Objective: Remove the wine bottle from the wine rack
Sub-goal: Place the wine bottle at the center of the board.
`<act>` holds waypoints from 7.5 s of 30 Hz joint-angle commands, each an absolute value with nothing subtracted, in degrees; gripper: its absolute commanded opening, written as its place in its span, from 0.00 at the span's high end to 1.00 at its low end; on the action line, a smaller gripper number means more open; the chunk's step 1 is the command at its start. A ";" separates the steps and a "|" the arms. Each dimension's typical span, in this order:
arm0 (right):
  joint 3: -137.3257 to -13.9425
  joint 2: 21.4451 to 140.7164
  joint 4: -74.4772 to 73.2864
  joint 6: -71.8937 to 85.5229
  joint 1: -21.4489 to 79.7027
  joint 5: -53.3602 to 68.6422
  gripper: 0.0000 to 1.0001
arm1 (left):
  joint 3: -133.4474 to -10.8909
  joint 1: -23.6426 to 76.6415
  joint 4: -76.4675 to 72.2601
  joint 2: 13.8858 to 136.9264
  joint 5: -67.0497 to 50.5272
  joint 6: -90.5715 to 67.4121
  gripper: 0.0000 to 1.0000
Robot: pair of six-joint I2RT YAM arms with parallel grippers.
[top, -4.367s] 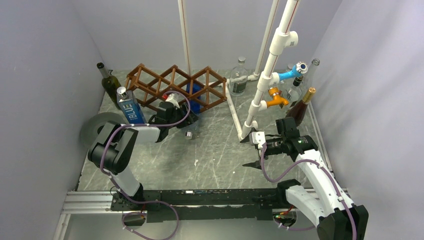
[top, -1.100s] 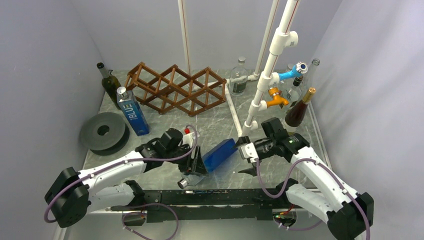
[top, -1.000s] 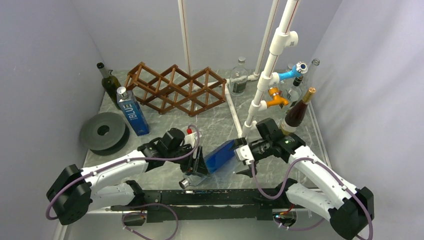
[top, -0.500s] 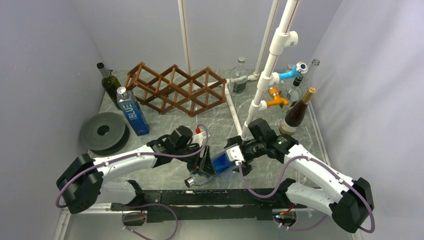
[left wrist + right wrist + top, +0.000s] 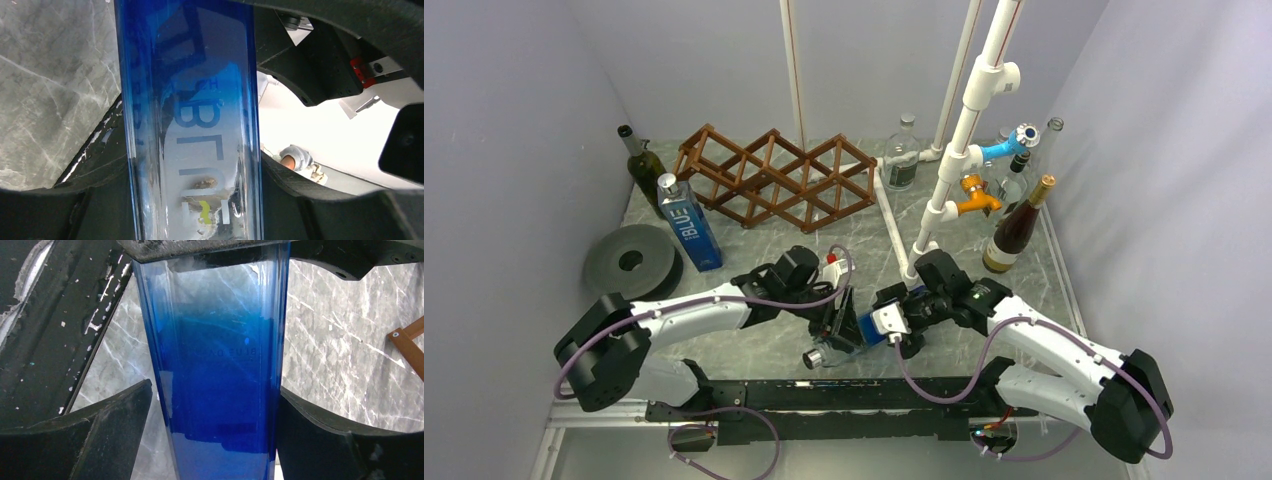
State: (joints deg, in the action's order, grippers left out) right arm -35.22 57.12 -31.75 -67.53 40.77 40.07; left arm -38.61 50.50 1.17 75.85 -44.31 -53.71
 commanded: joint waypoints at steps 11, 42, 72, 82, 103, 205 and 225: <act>-33.74 57.55 -30.37 -70.31 42.10 39.04 0.43 | -46.76 51.28 -11.84 78.27 -53.55 -52.79 1.00; -34.48 50.90 -34.83 -67.84 33.02 49.77 1.00 | -38.85 49.10 -17.08 69.84 -47.11 -53.22 0.10; -35.29 50.10 -36.74 -66.51 28.38 54.52 1.00 | -19.17 45.70 -35.29 46.28 -21.91 -55.81 0.00; -35.68 50.32 -37.17 -65.79 26.61 56.28 1.00 | -12.39 45.68 -38.15 38.56 -12.81 -58.81 0.00; -35.96 50.77 -36.50 -62.65 24.22 58.26 1.00 | -3.12 45.61 -34.30 23.78 -2.28 -54.40 0.00; -35.24 53.35 -18.19 -34.54 21.31 51.42 1.00 | -43.84 72.38 -11.96 73.33 44.12 -71.80 0.01; -35.02 53.18 -18.11 -34.76 21.27 51.41 1.00 | -47.41 72.90 -13.16 79.27 45.57 -72.52 0.11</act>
